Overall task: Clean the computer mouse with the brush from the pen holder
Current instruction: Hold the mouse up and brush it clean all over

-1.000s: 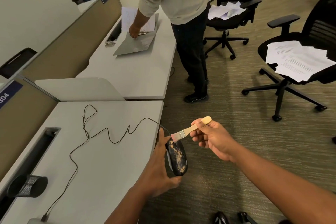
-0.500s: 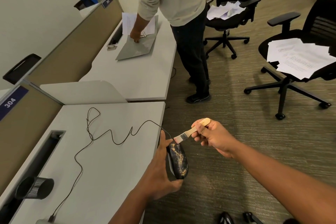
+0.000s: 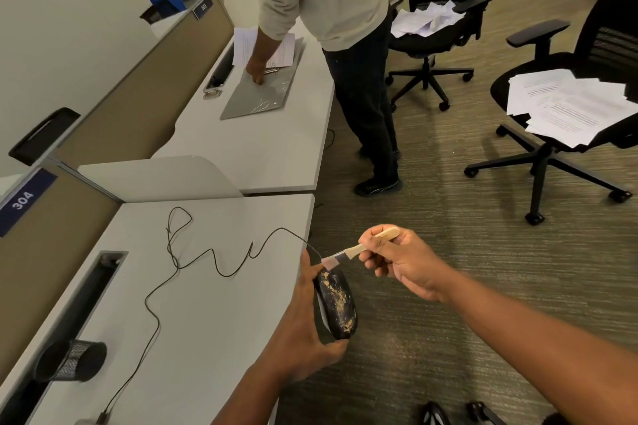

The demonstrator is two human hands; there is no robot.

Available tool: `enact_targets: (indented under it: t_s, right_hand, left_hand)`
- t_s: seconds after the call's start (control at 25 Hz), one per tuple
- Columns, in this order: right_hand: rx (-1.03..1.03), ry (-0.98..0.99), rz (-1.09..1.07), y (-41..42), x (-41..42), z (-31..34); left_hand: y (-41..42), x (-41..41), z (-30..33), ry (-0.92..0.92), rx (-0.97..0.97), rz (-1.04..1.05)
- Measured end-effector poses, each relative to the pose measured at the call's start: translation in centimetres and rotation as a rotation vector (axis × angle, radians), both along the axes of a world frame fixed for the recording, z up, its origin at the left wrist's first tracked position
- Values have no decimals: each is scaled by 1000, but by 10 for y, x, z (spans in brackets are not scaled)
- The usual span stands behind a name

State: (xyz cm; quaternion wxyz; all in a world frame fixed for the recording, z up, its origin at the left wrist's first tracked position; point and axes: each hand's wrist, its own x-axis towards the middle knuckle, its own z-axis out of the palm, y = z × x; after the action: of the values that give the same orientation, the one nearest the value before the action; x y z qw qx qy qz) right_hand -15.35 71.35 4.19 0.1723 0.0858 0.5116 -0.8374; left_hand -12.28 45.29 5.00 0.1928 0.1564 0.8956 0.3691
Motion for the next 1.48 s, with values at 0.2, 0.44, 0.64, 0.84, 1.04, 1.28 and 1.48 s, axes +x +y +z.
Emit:
enact_targets:
  t_s: [0.2, 0.44, 0.64, 0.84, 1.04, 1.28, 1.48]
  right_hand:
    - [252, 6, -21, -4, -1, -3]
    - [153, 65, 37, -6, 1, 1]
    - [328, 194, 56, -14, -3, 11]
    - [507, 362, 43, -23, 2, 13]
    - [538, 400, 116, -24, 7, 17]
    - [586, 436, 193, -21, 11, 21]
    - [522, 416, 233, -15, 15, 22]
  left_hand:
    - [-5, 8, -4, 2, 2, -4]
    - [-6, 9, -1, -31, 5, 23]
    - [-5, 10, 2, -35, -5, 12]
    - [-3, 10, -1, -26, 13, 8]
    - [-5, 8, -2, -34, 19, 43]
    - [-6, 6, -2, -13, 33, 47]
    - [-11, 1, -11, 17, 13, 77]
